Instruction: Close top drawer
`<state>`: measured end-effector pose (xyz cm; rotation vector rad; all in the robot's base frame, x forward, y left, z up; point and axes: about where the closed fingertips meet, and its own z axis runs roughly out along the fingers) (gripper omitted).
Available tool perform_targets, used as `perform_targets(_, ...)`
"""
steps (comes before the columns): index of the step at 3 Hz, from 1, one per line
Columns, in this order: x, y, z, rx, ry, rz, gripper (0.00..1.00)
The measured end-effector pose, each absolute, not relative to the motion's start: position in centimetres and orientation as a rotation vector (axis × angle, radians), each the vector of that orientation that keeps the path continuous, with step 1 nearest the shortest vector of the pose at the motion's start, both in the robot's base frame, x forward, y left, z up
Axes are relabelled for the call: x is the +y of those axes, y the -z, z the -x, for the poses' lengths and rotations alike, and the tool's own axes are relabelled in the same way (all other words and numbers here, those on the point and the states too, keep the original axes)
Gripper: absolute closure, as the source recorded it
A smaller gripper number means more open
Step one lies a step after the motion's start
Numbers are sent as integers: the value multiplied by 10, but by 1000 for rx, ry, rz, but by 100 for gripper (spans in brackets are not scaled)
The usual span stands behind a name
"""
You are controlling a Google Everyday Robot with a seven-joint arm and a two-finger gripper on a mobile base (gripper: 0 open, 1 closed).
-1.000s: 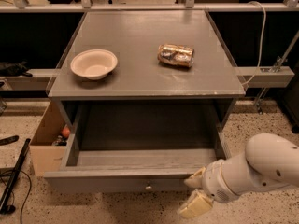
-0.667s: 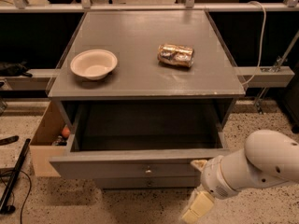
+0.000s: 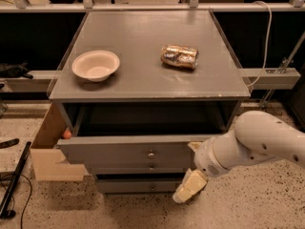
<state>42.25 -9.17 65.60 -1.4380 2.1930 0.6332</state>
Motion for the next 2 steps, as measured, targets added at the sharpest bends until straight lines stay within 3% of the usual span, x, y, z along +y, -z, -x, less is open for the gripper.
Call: perform_targets(2, -89, -656, -424, 2187, -633, 1444, 42)
